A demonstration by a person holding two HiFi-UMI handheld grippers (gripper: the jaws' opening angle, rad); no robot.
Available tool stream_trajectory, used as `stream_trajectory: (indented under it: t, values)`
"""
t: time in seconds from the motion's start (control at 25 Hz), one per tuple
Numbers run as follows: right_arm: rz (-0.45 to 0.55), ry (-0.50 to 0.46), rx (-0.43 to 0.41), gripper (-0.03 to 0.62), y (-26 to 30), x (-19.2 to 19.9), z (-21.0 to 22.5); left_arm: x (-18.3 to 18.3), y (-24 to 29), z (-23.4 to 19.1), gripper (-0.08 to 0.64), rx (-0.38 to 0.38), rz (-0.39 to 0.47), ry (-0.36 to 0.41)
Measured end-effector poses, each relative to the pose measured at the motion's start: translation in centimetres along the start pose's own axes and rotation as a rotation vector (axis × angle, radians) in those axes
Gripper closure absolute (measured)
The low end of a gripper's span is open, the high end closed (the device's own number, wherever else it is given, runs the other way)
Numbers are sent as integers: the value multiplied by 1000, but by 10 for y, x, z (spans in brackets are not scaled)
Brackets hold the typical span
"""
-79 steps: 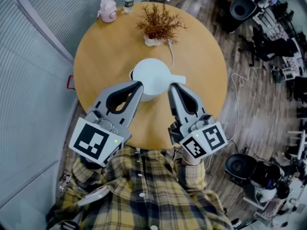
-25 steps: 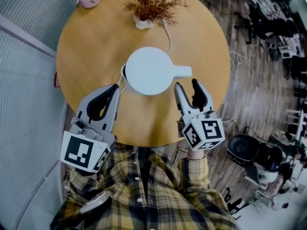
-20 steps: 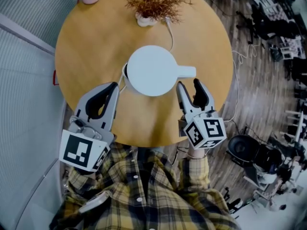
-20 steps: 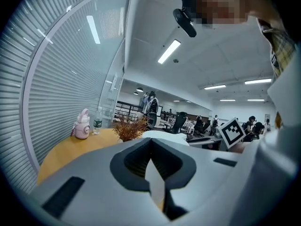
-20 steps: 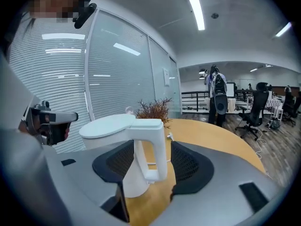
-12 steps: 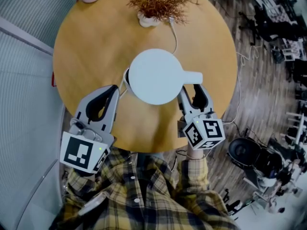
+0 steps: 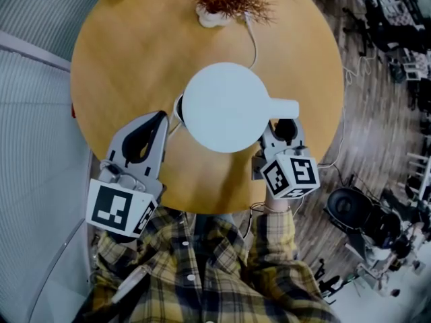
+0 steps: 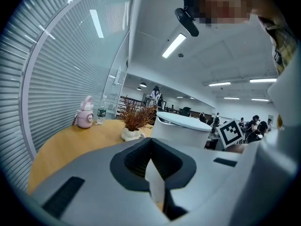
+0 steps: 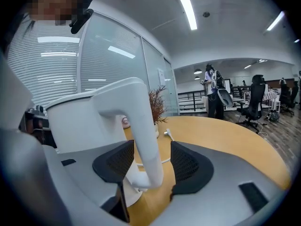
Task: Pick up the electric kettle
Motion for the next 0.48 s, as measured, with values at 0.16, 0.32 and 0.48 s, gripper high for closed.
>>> stream_trajectory:
  t: [0.16,0.32,0.48]
  values:
    - [19,5,7,348,8,-2,3,4,4,-4,557,-7,-7,-9]
    - [43,-2,6,348,15,-6,3,8,11,-9,557,-15,-11,-16]
    - [59,-31,-7,348,23,-8,0,10,17,-13,557,-22,-11,-23]
Point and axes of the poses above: the fingertips, and each gripper's own axes: y forward along the fingers, z to its right, x out of its underside, the point moved 3 cm from there along -y, backward along the fingers, and after that the axes turned 12 degrees about x, right-handed, at the moved point
